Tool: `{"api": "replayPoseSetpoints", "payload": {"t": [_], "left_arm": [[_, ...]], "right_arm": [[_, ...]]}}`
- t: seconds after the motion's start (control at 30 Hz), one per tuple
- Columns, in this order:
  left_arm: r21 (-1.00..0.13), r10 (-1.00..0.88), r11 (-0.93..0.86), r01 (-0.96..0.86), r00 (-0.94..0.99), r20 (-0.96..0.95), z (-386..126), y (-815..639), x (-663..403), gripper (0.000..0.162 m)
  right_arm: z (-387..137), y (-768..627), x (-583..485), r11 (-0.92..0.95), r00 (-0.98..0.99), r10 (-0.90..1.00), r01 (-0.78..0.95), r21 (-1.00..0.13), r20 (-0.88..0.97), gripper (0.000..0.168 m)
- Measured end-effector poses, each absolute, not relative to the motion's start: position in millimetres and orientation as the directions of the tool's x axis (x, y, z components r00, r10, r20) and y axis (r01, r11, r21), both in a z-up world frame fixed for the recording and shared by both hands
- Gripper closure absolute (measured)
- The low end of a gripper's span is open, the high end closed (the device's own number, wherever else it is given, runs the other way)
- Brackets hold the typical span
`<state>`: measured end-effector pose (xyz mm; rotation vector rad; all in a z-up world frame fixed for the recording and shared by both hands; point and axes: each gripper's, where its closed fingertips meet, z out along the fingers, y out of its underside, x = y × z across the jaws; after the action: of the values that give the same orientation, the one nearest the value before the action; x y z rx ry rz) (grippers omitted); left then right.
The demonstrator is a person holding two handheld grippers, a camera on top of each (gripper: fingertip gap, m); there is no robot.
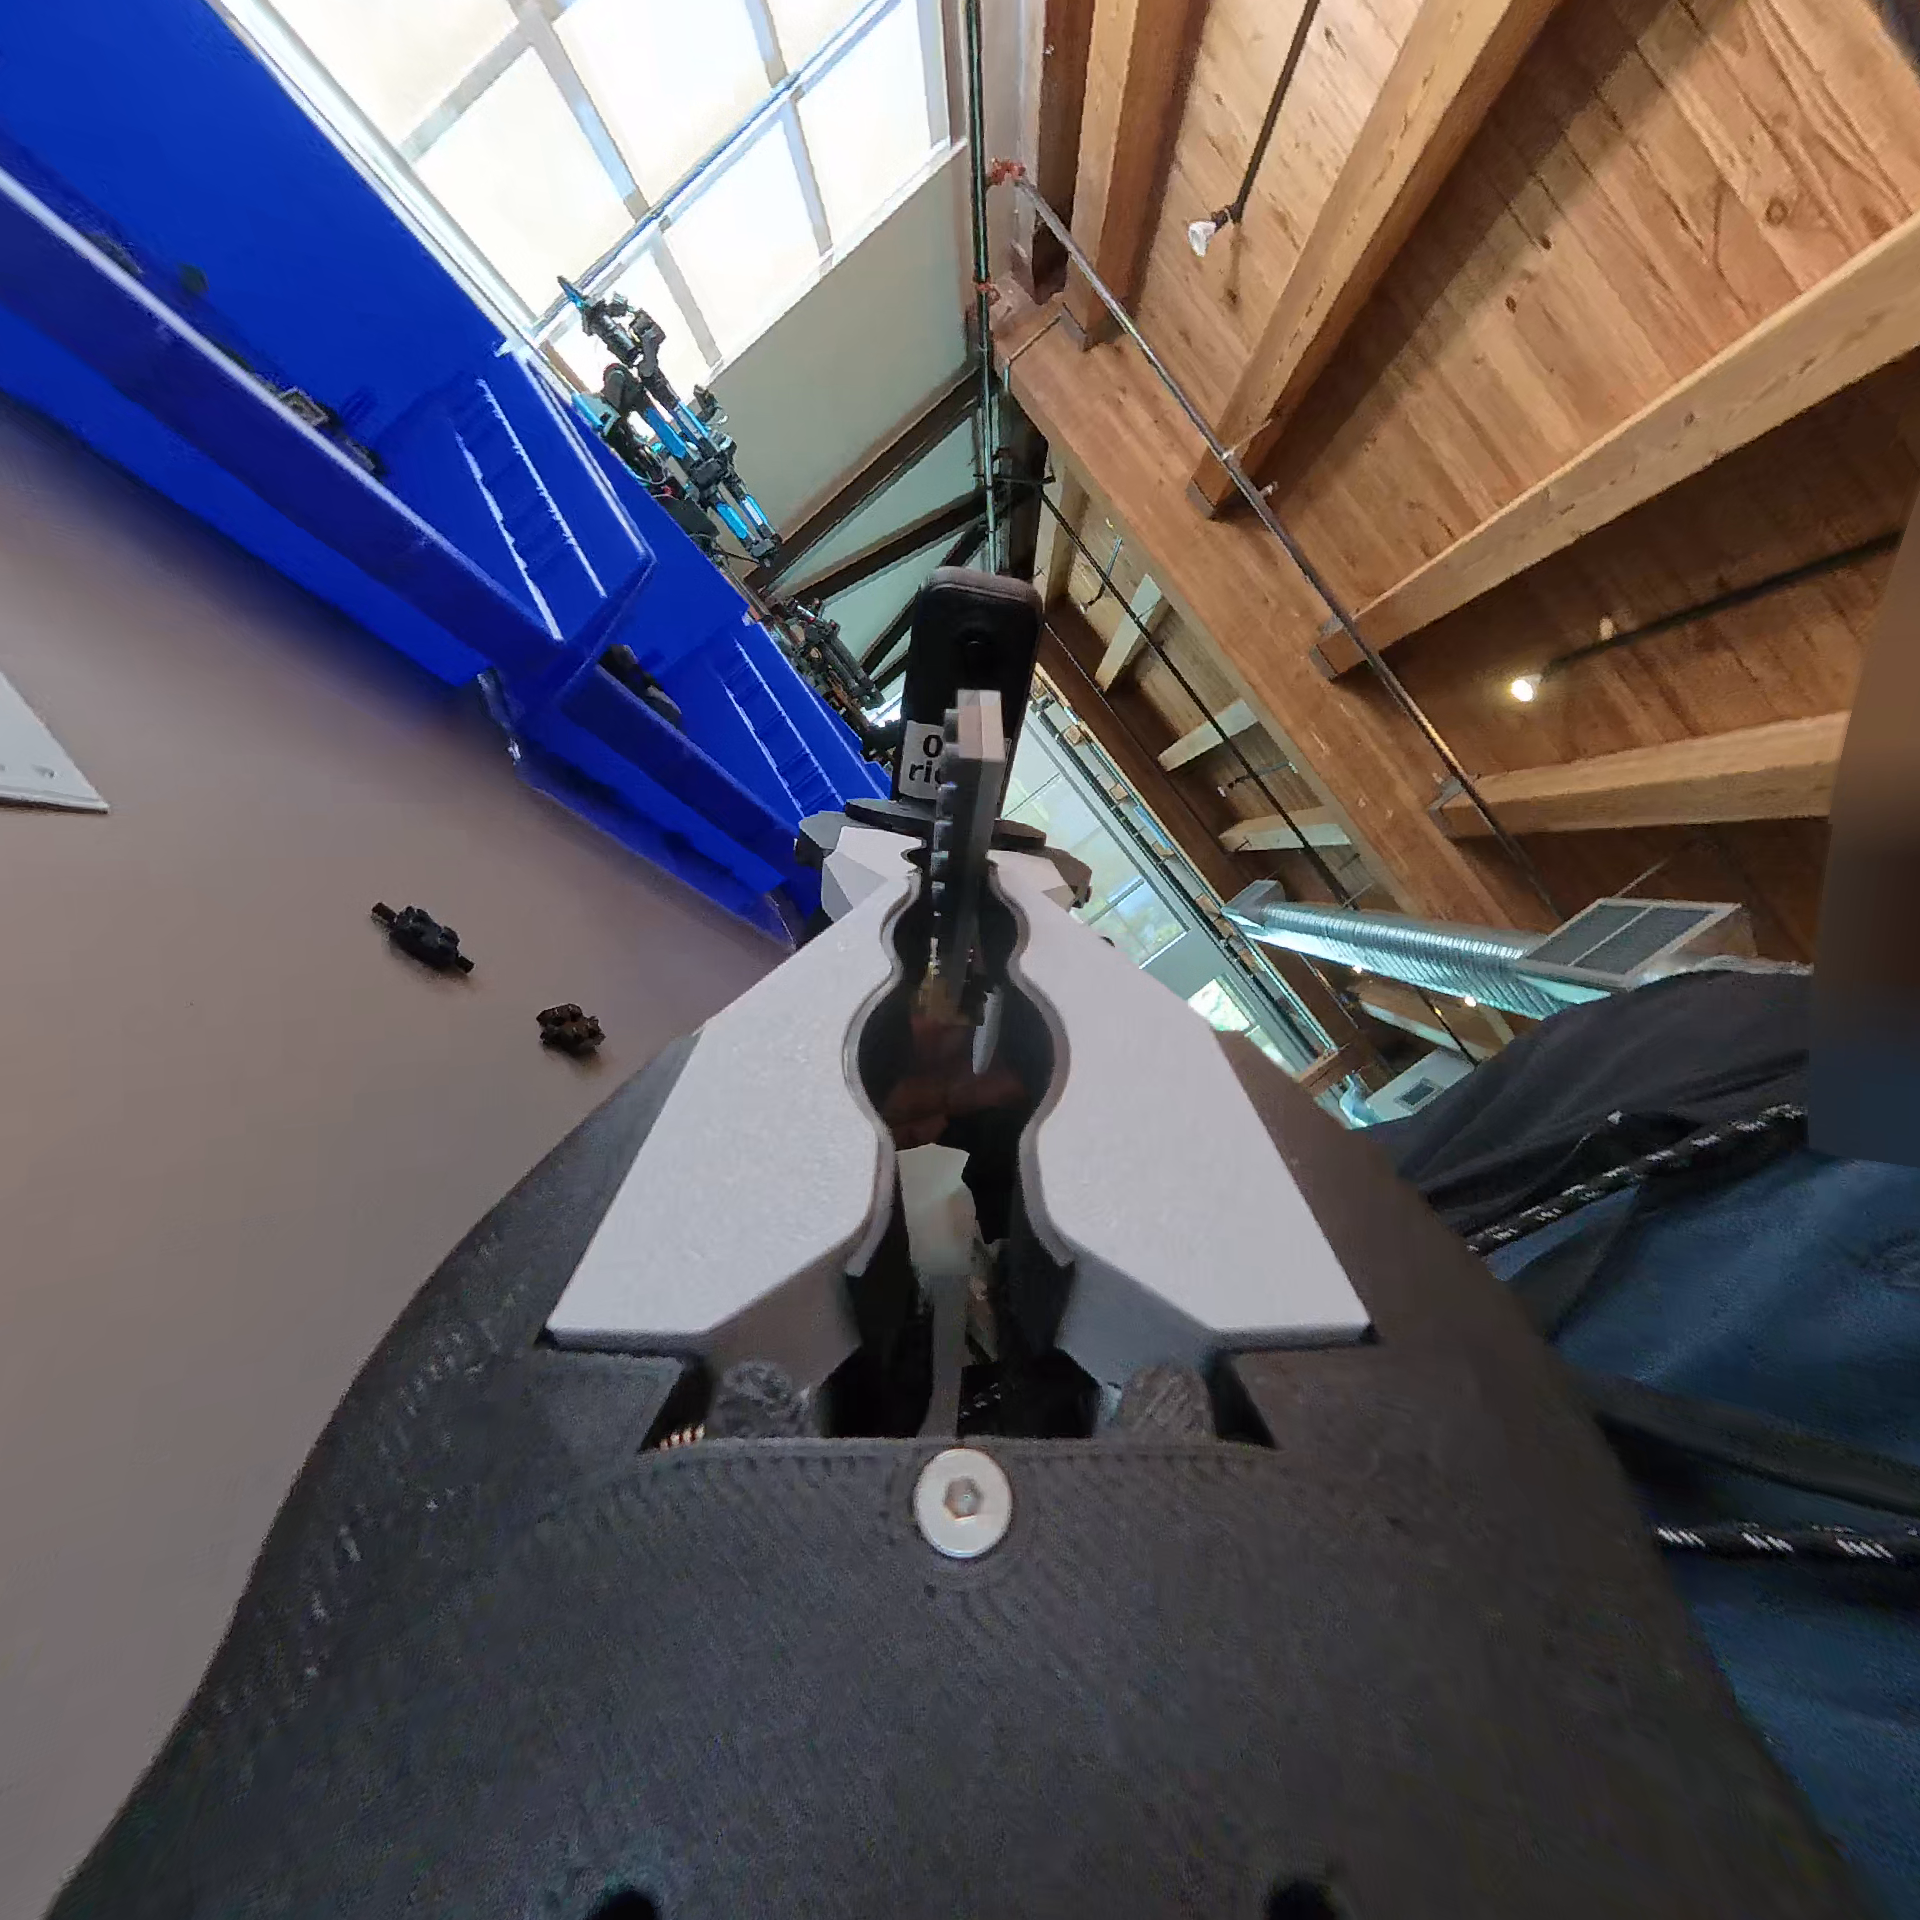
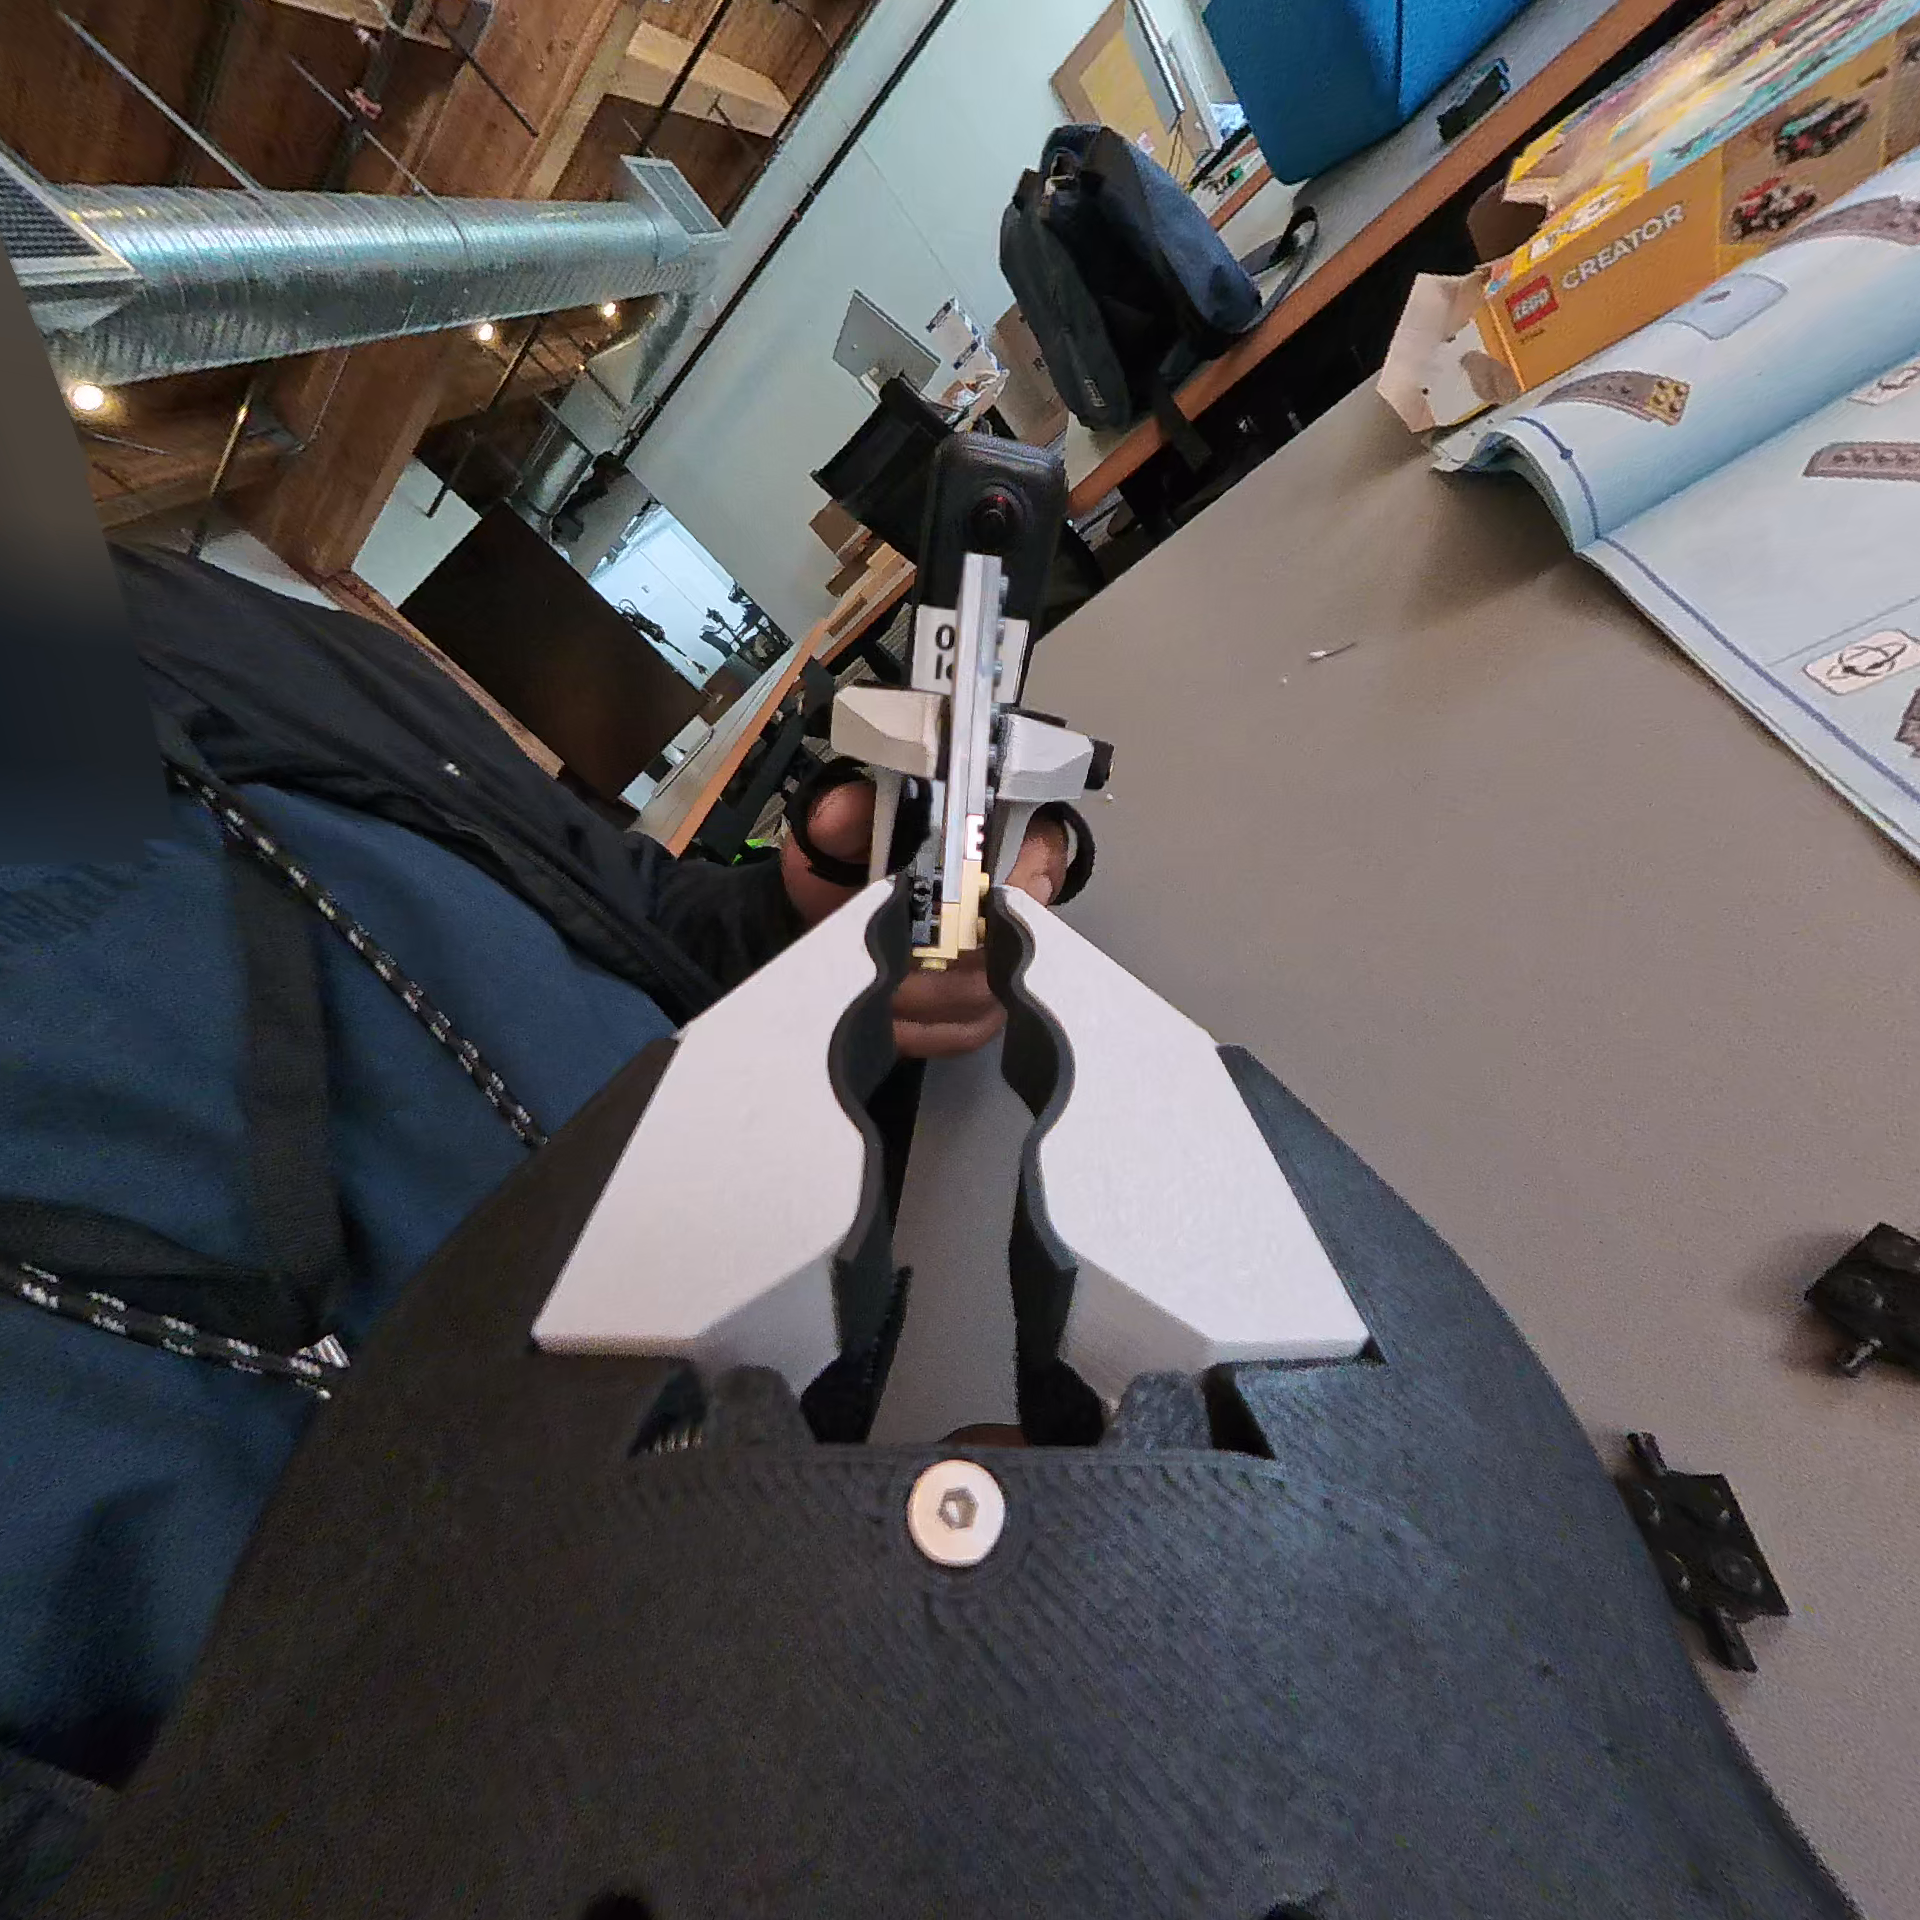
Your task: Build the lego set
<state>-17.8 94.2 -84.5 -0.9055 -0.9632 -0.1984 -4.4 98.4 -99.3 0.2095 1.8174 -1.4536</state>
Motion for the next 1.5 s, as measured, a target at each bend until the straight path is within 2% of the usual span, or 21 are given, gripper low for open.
{"api": "replayPoseSetpoints", "payload": {"t": [0.43,0.9,1.5], "left_arm": [[-0.66,0.245,0.587,0.469,0.674,0.697,-71,98,-8,0.154],[-0.718,0.296,0.55,0.427,0.704,0.645,-68,101,-5,0.155],[-0.657,0.199,0.655,0.374,0.753,0.627,-47,96,2,0.153]], "right_arm": [[-88,101,4,0.32,-0.742,-0.35,0.479,-0.818,-0.571,0.155],[-88,102,7,0.333,-0.763,-0.336,0.453,-0.827,-0.553,0.155],[-67,99,13,0.252,-0.761,-0.363,0.476,-0.843,-0.538,0.154]]}}
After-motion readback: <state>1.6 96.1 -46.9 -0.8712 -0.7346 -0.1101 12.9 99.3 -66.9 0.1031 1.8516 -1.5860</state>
